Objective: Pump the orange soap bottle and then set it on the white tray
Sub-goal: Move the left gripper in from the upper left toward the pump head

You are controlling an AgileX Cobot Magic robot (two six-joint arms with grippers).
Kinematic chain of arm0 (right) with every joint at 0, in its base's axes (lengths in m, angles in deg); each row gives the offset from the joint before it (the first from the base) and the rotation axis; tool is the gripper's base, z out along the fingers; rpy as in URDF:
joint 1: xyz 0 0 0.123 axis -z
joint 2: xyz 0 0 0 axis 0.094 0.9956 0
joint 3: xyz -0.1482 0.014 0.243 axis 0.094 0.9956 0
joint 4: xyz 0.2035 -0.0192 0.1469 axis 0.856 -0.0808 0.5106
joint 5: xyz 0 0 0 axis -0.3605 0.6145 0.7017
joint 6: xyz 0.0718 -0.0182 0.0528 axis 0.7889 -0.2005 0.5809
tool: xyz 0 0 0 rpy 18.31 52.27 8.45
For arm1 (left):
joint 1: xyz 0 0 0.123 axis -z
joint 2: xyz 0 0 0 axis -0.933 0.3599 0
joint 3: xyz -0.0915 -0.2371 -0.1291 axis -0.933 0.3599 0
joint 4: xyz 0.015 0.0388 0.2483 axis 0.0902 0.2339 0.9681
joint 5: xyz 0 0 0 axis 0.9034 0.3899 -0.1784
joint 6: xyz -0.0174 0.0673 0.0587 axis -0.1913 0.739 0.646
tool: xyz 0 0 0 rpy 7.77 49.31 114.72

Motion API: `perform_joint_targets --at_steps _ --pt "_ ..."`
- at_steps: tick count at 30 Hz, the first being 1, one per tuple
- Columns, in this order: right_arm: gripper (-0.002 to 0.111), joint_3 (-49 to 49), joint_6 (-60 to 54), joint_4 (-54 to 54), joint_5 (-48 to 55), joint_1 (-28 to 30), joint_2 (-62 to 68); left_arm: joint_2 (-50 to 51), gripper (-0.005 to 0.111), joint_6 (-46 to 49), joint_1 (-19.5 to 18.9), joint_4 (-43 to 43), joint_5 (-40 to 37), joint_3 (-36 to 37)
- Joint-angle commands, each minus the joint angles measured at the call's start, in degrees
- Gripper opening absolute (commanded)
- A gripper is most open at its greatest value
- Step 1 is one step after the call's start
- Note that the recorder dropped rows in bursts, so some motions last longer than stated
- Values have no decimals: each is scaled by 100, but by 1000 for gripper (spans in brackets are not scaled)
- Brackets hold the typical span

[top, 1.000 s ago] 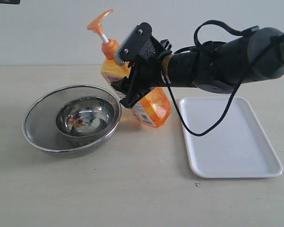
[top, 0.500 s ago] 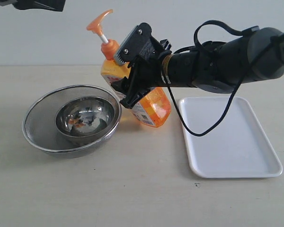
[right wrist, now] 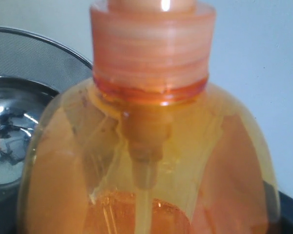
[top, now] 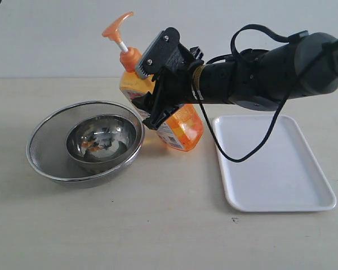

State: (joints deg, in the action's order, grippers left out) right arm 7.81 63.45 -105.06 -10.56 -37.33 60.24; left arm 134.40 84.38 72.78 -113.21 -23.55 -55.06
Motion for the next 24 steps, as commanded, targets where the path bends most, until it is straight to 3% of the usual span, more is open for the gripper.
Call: perform_joint_targets --at_steps 1,7,24 --pt "0 -13 14 -58 114 -6 -27 195 5 75 277 -151 -64 -177" --pt "0 -13 14 -58 114 -6 -27 458 5 75 530 -112 -3 -404" --pt "0 -13 14 -58 114 -6 -27 798 5 -145 554 100 608 -448"
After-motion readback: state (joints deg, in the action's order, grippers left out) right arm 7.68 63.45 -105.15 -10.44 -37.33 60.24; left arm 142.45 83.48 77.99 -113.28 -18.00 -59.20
